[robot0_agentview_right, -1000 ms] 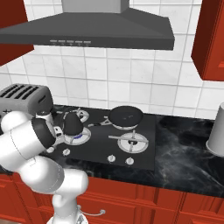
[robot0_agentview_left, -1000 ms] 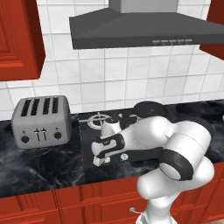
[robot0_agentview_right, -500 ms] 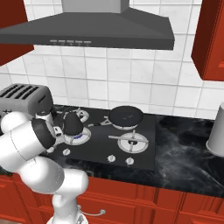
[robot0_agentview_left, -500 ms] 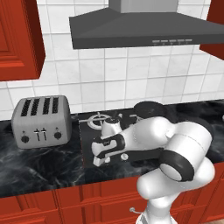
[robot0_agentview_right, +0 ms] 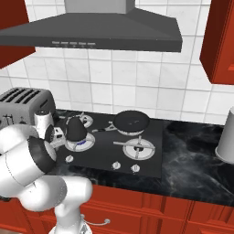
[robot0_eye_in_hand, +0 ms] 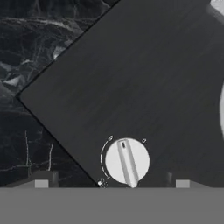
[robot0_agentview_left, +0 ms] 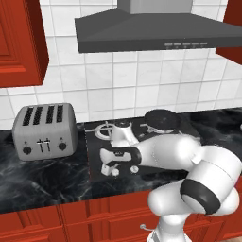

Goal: Pick the kettle from the counter and place it on a stove burner. Then turn the burner on.

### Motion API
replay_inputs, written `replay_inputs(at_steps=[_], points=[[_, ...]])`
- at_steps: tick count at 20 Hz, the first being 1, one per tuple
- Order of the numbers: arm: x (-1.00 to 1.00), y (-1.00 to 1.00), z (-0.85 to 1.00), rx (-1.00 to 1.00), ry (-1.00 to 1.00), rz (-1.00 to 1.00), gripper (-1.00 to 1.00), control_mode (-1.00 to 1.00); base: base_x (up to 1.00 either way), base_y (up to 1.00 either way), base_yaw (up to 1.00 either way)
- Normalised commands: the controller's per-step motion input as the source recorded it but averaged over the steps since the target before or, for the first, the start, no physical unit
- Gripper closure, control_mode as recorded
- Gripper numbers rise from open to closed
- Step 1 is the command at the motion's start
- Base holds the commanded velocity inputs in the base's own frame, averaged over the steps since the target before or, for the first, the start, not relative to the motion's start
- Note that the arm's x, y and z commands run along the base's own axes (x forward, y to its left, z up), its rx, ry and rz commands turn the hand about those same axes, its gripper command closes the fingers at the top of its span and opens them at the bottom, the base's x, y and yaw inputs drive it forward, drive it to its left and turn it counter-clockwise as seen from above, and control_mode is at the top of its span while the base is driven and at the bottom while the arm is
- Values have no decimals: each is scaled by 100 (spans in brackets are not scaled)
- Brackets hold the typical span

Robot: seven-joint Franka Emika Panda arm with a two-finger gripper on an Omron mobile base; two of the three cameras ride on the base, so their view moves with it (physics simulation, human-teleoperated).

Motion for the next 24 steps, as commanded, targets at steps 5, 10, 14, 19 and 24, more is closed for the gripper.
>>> replay_inputs(at_steps=[5,10,14,19,24], points=[[-16,0,54,0,-1,1,-100,-100,0,0,0],[-39,0,51,0,-13,0,-100,-100,0,0,0],[-60,0,38,0,-17,0,-100,-100,0,0,0],[-59,5,23,0,-10,0,-100,-100,0,0,0],[-57,6,15,0,-5,0,-100,-100,0,0,0]])
